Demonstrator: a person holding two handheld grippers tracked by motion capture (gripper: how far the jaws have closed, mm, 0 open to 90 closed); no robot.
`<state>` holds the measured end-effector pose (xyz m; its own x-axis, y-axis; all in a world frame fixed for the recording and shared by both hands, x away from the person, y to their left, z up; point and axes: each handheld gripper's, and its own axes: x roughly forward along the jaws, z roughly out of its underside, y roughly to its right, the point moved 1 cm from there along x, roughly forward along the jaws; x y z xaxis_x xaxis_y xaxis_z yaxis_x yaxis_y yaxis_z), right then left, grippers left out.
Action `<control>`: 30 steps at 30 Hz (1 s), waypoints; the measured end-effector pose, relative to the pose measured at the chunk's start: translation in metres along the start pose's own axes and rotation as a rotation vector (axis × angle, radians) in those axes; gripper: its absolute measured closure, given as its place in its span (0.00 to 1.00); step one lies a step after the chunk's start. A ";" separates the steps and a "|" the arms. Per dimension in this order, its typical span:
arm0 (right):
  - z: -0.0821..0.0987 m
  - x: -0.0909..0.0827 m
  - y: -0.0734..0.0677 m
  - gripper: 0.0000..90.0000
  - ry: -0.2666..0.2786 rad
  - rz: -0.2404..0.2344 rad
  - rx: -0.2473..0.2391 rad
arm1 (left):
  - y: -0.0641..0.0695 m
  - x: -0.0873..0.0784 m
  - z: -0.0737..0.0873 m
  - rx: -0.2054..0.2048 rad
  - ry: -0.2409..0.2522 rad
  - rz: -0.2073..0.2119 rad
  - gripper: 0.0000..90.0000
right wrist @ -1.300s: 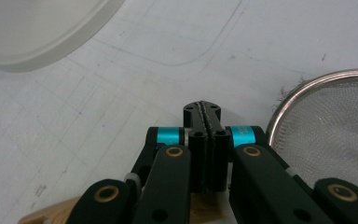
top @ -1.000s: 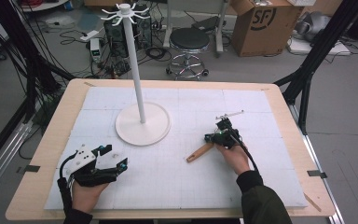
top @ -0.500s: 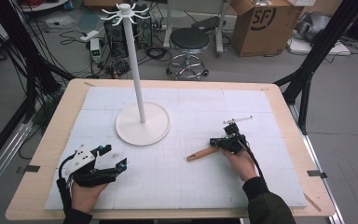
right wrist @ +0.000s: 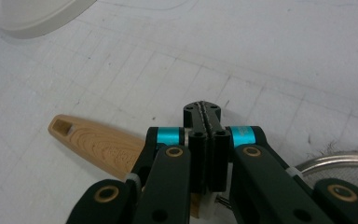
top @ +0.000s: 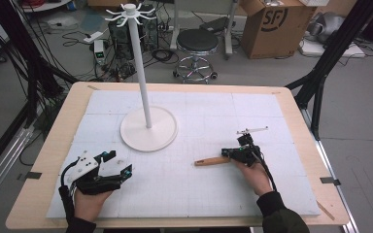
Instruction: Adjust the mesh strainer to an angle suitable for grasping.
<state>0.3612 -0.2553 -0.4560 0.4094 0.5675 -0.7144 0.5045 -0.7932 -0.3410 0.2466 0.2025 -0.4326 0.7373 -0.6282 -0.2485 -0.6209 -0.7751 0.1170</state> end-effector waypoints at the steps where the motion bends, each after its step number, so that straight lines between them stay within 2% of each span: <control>1: 0.000 0.000 0.000 1.00 0.000 0.000 0.000 | 0.000 0.000 0.000 0.000 0.000 0.001 0.22; 18: 0.010 -0.006 -0.002 1.00 0.008 -0.009 0.007 | 0.001 0.000 0.000 0.008 -0.004 0.002 0.22; 21: 0.009 -0.011 -0.005 1.00 0.031 -0.010 -0.020 | 0.001 0.000 0.000 0.008 -0.002 0.002 0.22; 25: 0.007 -0.016 -0.018 1.00 0.066 -0.052 -0.050 | 0.001 0.001 0.000 0.004 -0.004 0.000 0.22; 30: 0.007 -0.004 -0.055 1.00 0.020 -0.138 -0.166 | 0.001 0.001 0.000 0.006 -0.001 0.004 0.22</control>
<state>0.3265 -0.2150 -0.4386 0.3421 0.6734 -0.6554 0.6740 -0.6618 -0.3282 0.2465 0.2010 -0.4324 0.7345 -0.6313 -0.2491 -0.6254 -0.7721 0.1127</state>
